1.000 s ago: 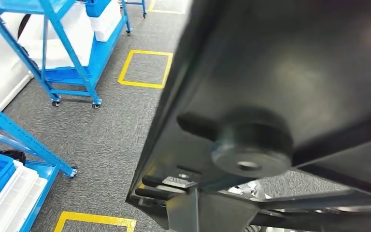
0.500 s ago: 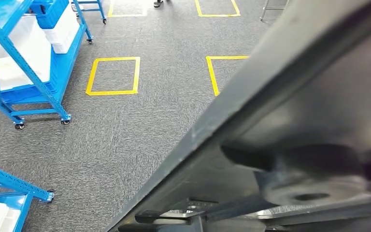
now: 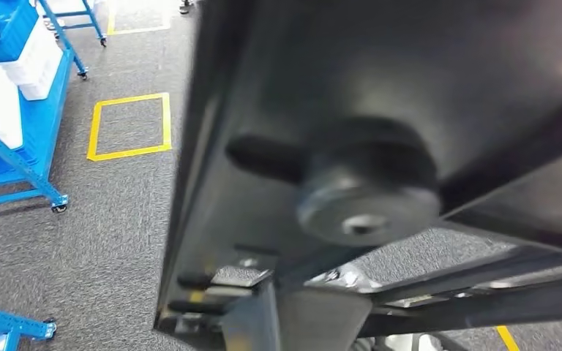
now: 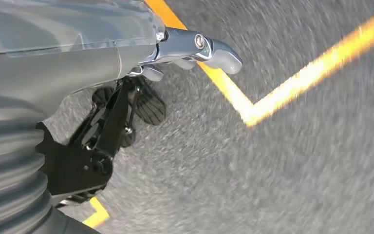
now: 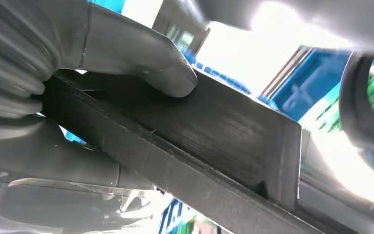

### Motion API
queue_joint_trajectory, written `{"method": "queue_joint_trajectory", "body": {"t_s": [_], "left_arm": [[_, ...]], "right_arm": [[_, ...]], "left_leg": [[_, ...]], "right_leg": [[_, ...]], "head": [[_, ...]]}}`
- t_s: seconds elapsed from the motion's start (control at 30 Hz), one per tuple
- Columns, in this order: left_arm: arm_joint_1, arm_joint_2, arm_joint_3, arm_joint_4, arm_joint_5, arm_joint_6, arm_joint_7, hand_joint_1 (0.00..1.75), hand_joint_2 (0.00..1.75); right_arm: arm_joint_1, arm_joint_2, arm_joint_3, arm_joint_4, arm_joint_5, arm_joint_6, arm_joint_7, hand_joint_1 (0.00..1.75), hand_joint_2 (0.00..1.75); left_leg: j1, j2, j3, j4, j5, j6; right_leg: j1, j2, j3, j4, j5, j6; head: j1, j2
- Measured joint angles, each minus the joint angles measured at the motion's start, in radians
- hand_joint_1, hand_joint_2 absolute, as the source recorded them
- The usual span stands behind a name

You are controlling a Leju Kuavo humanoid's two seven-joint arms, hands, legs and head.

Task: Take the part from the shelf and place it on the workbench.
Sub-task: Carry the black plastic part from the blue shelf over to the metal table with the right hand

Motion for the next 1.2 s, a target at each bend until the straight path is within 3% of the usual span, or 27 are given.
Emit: {"method": "queue_joint_trajectory", "body": {"t_s": [0.07, 0.13, 0.2, 0.23, 0.27, 0.3, 0.33, 0.37, 0.43, 0.5, 0.57, 0.63, 0.7, 0.77, 0.8, 0.83, 0.87, 0.93, 1.0, 1.07, 1.13, 1.2], "left_arm": [[-0.007, 0.006, -0.019, 0.000, 0.000, -0.005, 0.007, 0.00, 1.75], [-0.012, 0.011, -0.028, 0.000, 0.000, 0.004, 0.017, 0.00, 1.75], [-0.009, 0.014, -0.030, 0.000, -0.001, 0.015, 0.023, 0.00, 1.75], [-0.006, 0.015, -0.030, 0.000, -0.001, 0.018, 0.024, 0.00, 1.75], [-0.003, 0.015, -0.030, 0.000, -0.001, 0.020, 0.023, 0.00, 1.75], [-0.002, 0.016, -0.030, 0.000, 0.000, 0.021, 0.022, 0.00, 1.75], [-0.001, 0.017, -0.030, 0.000, 0.000, 0.021, 0.021, 0.00, 1.75], [-0.001, 0.018, -0.030, 0.000, 0.000, 0.020, 0.020, 0.00, 1.75], [-0.001, 0.019, -0.030, 0.000, 0.000, 0.020, 0.019, 0.00, 1.75], [0.000, 0.020, -0.030, 0.000, -0.002, 0.020, 0.019, 0.00, 1.75], [-0.002, 0.020, -0.030, 0.000, -0.001, 0.021, 0.018, 0.00, 1.75], [-0.004, 0.020, -0.030, 0.000, 0.000, 0.025, 0.018, 0.00, 1.75], [-0.002, 0.020, -0.030, 0.000, 0.000, 0.030, 0.019, 0.00, 1.75], [0.001, 0.021, -0.030, 0.000, 0.000, 0.035, 0.020, 0.00, 1.75], [0.001, 0.021, -0.030, 0.000, 0.000, 0.037, 0.021, 0.00, 1.75], [0.001, 0.021, -0.030, 0.000, 0.000, 0.038, 0.021, 0.00, 1.75], [0.001, 0.021, -0.030, 0.000, 0.000, 0.039, 0.021, 0.00, 1.75], [0.000, 0.021, -0.029, 0.000, 0.000, 0.041, 0.021, 0.00, 1.75], [0.001, 0.020, -0.028, 0.000, 0.000, 0.045, 0.021, 0.00, 1.75], [0.000, 0.019, -0.026, 0.000, 0.000, 0.050, 0.021, 0.00, 1.75], [-0.003, 0.018, -0.026, 0.000, 0.000, 0.053, 0.019, 0.00, 1.75], [-0.001, 0.018, -0.026, 0.000, 0.000, 0.053, 0.017, 0.00, 1.75]], "right_arm": [[0.002, 0.000, -0.026, -0.002, -0.002, 0.002, -0.005, 1.75, 1.75], [-0.003, 0.000, -0.041, 0.002, -0.016, 0.018, -0.014, 1.75, 1.75], [-0.017, 0.001, -0.050, 0.016, -0.036, 0.036, -0.022, 1.75, 1.75], [-0.022, 0.002, -0.053, 0.027, -0.045, 0.042, -0.025, 1.75, 1.75], [-0.026, 0.001, -0.058, 0.038, -0.054, 0.046, -0.029, 1.75, 1.75], [-0.028, 0.000, -0.061, 0.048, -0.062, 0.048, -0.034, 1.75, 1.75], [-0.031, -0.002, -0.065, 0.058, -0.070, 0.049, -0.040, 1.75, 1.75], [-0.034, -0.004, -0.068, 0.066, -0.076, 0.049, -0.046, 1.75, 1.75], [-0.040, -0.010, -0.075, 0.079, -0.083, 0.048, -0.057, 1.75, 1.75], [-0.041, -0.019, -0.082, 0.089, -0.088, 0.048, -0.064, 1.75, 1.75], [-0.040, -0.033, -0.089, 0.099, -0.098, 0.047, -0.070, 1.75, 1.75], [-0.040, -0.049, -0.097, 0.107, -0.110, 0.049, -0.074, 1.75, 1.75], [-0.040, -0.060, -0.105, 0.115, -0.119, 0.052, -0.074, 1.75, 1.75], [-0.039, -0.067, -0.109, 0.126, -0.124, 0.058, -0.075, 1.75, 1.75], [-0.039, -0.070, -0.111, 0.132, -0.126, 0.063, -0.075, 1.75, 1.75], [-0.039, -0.073, -0.113, 0.137, -0.129, 0.067, -0.075, 1.75, 1.75], [-0.040, -0.075, -0.115, 0.142, -0.131, 0.071, -0.075, 1.75, 1.75], [-0.043, -0.080, -0.120, 0.148, -0.136, 0.079, -0.075, 1.75, 1.75], [-0.049, -0.084, -0.129, 0.154, -0.144, 0.087, -0.075, 1.75, 1.75], [-0.051, -0.090, -0.138, 0.158, -0.150, 0.097, -0.075, 1.75, 1.75], [-0.047, -0.095, -0.147, 0.161, -0.151, 0.106, -0.075, 1.75, 1.75], [-0.046, -0.098, -0.153, 0.164, -0.152, 0.114, -0.075, 1.75, 1.75]], "left_leg": [[0.001, 0.015, 0.004, -0.001, -0.004, -0.009], [0.003, -0.018, -0.008, 0.036, -0.032, -0.018], [0.007, -0.070, -0.060, 0.150, -0.092, -0.025], [0.008, -0.082, -0.092, 0.217, -0.120, -0.027], [0.010, -0.087, -0.116, 0.263, -0.131, -0.031], [0.012, -0.089, -0.125, 0.276, -0.123, -0.033], [0.015, -0.091, -0.118, 0.252, -0.097, -0.037], [0.020, -0.099, -0.094, 0.194, -0.057, -0.041], [0.029, -0.141, -0.044, 0.075, -0.005, -0.046], [0.031, -0.167, -0.027, 0.031, -0.001, -0.039], [0.028, -0.150, -0.028, 0.027, 0.000, -0.024], [0.028, -0.128, -0.025, 0.021, 0.004, -0.010], [0.024, -0.105, -0.024, 0.018, 0.004, -0.001], [0.018, -0.079, -0.023, 0.017, 0.001, 0.004], [0.016, -0.067, -0.022, 0.017, -0.001, 0.005], [0.014, -0.056, -0.020, 0.017, -0.003, 0.006], [0.012, -0.046, -0.017, 0.017, -0.005, 0.006], [0.008, -0.028, -0.009, 0.017, -0.011, 0.002], [0.005, -0.011, -0.005, 0.015, -0.016, -0.005], [0.003, 0.011, 0.000, 0.012, -0.020, -0.013], [0.003, -0.001, 0.000, 0.029, -0.036, -0.020], [0.006, -0.049, -0.039, 0.117, -0.082, -0.025]], "right_leg": [[-0.002, 0.024, 0.002, -0.010, 0.008, -0.007], [-0.010, 0.047, 0.009, -0.026, 0.019, -0.016], [-0.014, 0.072, 0.010, -0.032, 0.024, -0.021], [-0.014, 0.085, 0.009, -0.031, 0.025, -0.022], [-0.015, 0.098, 0.008, -0.030, 0.025, -0.022], [-0.017, 0.111, 0.008, -0.027, 0.024, -0.020], [-0.019, 0.124, 0.008, -0.023, 0.022, -0.017], [-0.022, 0.136, 0.007, -0.017, 0.019, -0.012], [-0.027, 0.160, -0.001, 0.004, 0.009, 0.002], [-0.028, 0.179, -0.015, 0.018, 0.005, 0.016], [-0.031, 0.192, -0.023, 0.019, 0.008, 0.026], [-0.030, 0.156, -0.038, 0.047, -0.009, 0.035], [-0.029, 0.098, -0.089, 0.148, -0.061, 0.041], [-0.031, 0.079, -0.150, 0.265, -0.103, 0.044], [-0.031, 0.077, -0.163, 0.287, -0.101, 0.043], [-0.031, 0.075, -0.155, 0.270, -0.081, 0.041], [-0.030, 0.071, -0.130, 0.220, -0.049, 0.037], [-0.018, 0.036, -0.063, 0.089, 0.004, 0.022], [-0.003, 0.007, -0.031, 0.022, 0.014, 0.010], [0.000, 0.021, -0.027, 0.012, 0.014, 0.003], [-0.006, 0.042, -0.017, -0.004, 0.019, -0.004], [-0.013, 0.061, -0.008, -0.015, 0.023, -0.011]], "head": [[0.000, 0.000], [0.000, 0.000], [0.000, 0.000], [0.000, 0.000], [0.000, 0.000], [0.000, 0.000], [0.000, 0.000], [0.000, 0.000], [0.000, 0.000], [0.000, 0.000], [0.000, 0.000], [0.000, 0.000], [0.000, 0.000], [0.000, 0.000], [0.000, 0.000], [0.000, 0.000], [0.000, 0.000], [0.000, 0.000], [0.000, 0.000], [0.000, 0.000], [0.000, 0.000], [0.000, 0.000]]}}
